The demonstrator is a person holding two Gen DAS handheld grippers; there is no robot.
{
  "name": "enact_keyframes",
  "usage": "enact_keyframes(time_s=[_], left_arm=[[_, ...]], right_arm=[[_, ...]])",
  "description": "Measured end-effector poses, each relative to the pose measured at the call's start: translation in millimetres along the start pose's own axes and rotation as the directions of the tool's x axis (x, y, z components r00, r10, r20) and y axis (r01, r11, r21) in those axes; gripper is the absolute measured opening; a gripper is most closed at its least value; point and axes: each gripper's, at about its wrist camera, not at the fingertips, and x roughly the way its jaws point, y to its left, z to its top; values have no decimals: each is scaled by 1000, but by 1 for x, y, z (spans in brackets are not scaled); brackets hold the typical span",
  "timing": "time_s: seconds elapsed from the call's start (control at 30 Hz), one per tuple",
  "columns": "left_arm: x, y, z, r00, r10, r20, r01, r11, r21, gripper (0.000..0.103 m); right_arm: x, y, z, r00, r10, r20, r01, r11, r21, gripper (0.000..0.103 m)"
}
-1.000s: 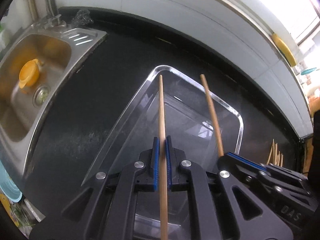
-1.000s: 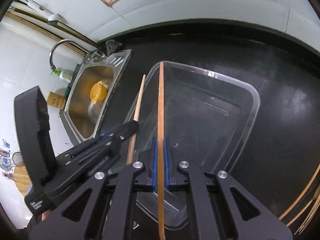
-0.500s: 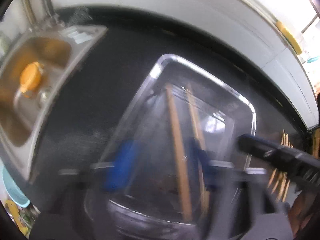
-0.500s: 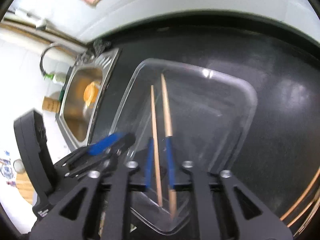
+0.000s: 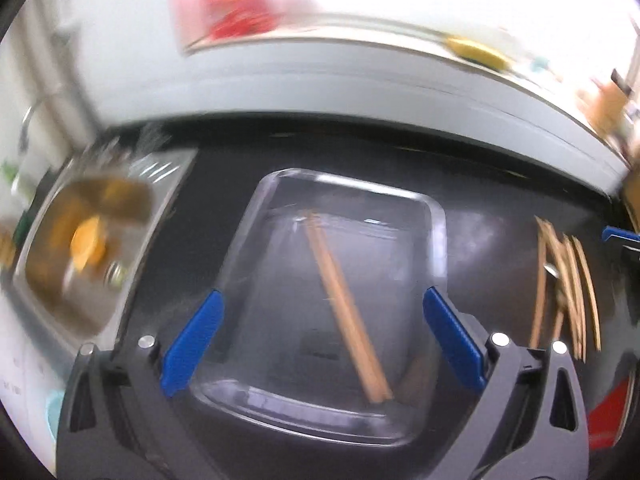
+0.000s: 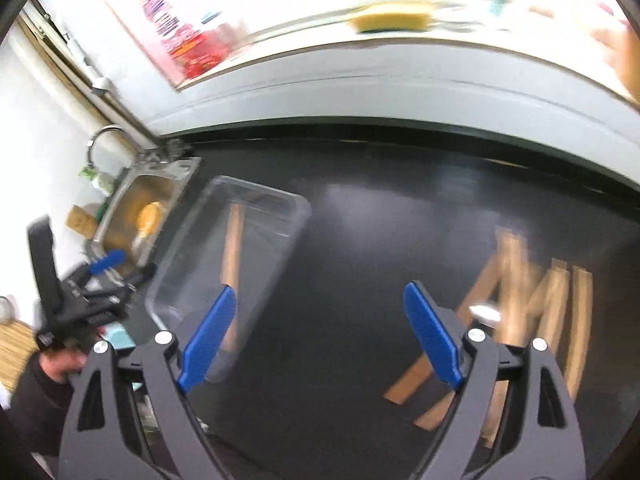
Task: Organize utensils
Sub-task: 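Move the right tool back to the pile and grasp another chopstick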
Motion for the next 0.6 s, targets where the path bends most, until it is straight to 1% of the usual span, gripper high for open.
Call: enact_keyframes(time_s=[0.1,0.2,0.3,0.33,0.4,0.47,0.5,0.6], left_arm=[[3,-46,-1,999,-39,-10,40,996,74,97],[8,-96,-8,995,-95,-27,98,985,142,97],[21,-145,-26,988,-139,-64,150,962,226,97],[26,-155,-31,985,-153,-73,167,955,245,97],[39,-179,-50,976,-182,-117,209,933,292,97],[50,-199,-71,969,-186,-162,231,913,335,97],[54,-206,-79,968,-179,-174,231,906,355,97],[67,-215,-97,967,-146,-208,218,896,387,97]], right_arm=[[-29,-53,-33,995,-95,17,95,995,24,84],[-49,-107,-68,982,-187,-6,187,981,59,84],[-63,-160,-109,966,-254,-37,256,963,79,84],[-64,-171,-122,961,-273,-49,277,957,82,84],[-64,-193,-147,949,-304,-81,310,947,86,84],[-63,-215,-174,939,-327,-110,337,937,91,84],[-62,-220,-181,937,-329,-119,341,935,94,84],[-60,-235,-206,933,-328,-150,344,934,97,84]])
